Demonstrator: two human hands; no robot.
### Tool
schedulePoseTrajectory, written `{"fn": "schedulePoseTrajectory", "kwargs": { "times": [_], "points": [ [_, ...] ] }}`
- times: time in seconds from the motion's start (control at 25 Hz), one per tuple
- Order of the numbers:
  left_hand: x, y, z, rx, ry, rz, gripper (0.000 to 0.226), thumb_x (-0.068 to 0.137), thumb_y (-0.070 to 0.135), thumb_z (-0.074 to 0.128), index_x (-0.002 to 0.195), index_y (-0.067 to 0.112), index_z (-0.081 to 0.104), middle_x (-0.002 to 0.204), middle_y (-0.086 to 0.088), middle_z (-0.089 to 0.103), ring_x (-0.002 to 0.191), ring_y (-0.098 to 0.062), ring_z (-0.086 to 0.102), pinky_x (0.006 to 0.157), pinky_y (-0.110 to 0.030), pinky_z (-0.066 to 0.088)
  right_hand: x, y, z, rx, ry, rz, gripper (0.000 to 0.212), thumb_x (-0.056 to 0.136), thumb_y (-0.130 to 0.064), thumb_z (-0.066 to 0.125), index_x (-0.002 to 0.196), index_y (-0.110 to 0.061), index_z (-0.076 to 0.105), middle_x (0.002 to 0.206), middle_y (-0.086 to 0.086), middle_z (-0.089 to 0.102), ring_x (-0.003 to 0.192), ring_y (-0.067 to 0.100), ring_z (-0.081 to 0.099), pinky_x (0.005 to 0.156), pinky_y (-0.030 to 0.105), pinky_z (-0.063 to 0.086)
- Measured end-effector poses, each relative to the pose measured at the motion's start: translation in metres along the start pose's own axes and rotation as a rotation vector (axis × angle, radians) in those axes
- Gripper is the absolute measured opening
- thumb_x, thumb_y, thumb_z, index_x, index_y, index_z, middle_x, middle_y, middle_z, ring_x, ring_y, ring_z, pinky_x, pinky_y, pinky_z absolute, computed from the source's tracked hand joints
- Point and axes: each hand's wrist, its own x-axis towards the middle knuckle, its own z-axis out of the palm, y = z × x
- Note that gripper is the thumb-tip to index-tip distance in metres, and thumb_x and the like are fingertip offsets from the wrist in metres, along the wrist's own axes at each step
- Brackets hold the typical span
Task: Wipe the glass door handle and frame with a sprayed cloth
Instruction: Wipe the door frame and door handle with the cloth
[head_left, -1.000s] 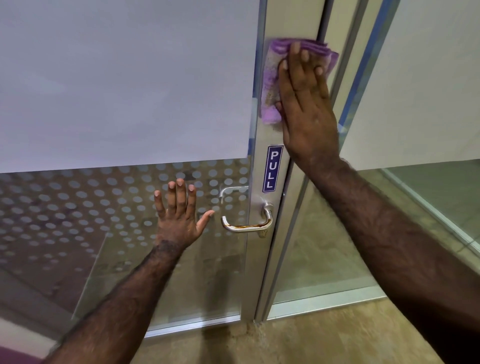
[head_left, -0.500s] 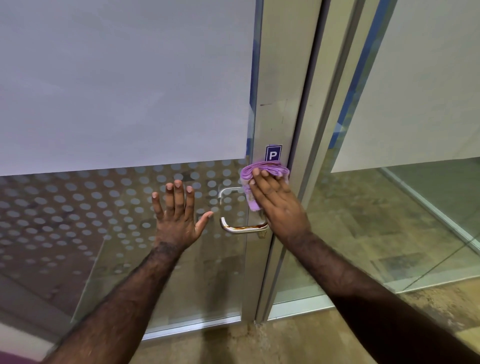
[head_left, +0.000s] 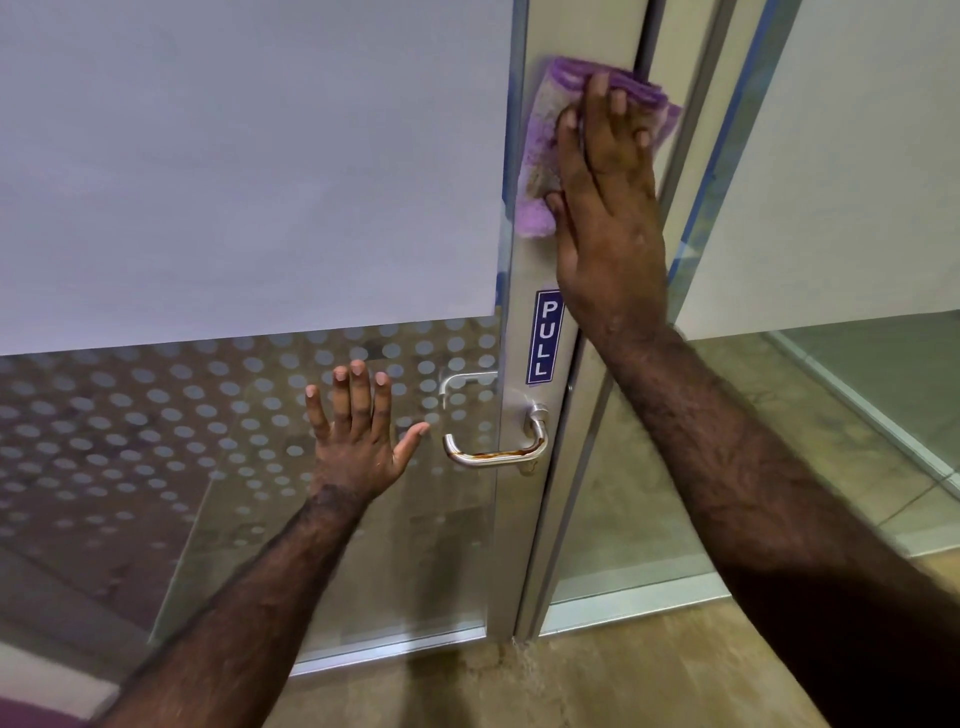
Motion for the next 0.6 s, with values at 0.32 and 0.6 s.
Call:
{"fn": "schedulePoseTrajectory", "kwargs": {
  "times": [0.32, 0.6],
  "points": [
    [0.001, 0.0, -0.003, -0.016, -0.026, -0.009, 0.115, 0.1, 0.074, 0.051, 0.168, 0.006, -0.011, 0.176, -0.016, -0.027, 0.164, -0.034, -0.023, 0.13, -0.062, -0.013, -0.144, -0.007, -0.003, -0.005, -0.345, -0.045, 0.088, 0.083, 0.016, 0.069, 0.165, -0.001, 0.041, 0.174, 0.02, 0.034, 0.164, 0.038, 0.031, 0.139, 0.046, 0.008],
    [0.001, 0.003, -0.018, -0.017, -0.068, -0.005, 0.11, 0.101, 0.072, 0.05, 0.168, 0.005, -0.006, 0.176, -0.017, -0.025, 0.164, -0.035, -0.02, 0.131, -0.063, -0.008, -0.161, -0.003, -0.005, -0.062, -0.265, -0.07, 0.08, 0.085, 0.011, 0.071, 0.161, -0.007, 0.05, 0.174, 0.022, 0.036, 0.164, 0.036, 0.03, 0.137, 0.05, 0.024]
  ]
}}
